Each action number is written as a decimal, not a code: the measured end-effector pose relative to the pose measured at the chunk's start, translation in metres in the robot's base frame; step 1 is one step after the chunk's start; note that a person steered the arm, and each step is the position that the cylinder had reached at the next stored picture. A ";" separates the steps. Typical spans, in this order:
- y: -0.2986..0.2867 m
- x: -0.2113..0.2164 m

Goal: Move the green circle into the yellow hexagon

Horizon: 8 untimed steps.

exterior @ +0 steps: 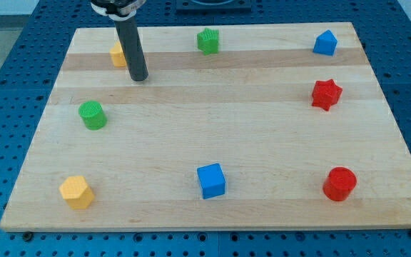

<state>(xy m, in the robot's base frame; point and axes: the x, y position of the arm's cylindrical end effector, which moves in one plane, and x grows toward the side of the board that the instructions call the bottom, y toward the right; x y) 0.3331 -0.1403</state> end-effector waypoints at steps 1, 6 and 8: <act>0.001 -0.030; -0.036 -0.044; -0.037 0.010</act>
<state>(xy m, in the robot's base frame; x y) 0.3426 -0.1771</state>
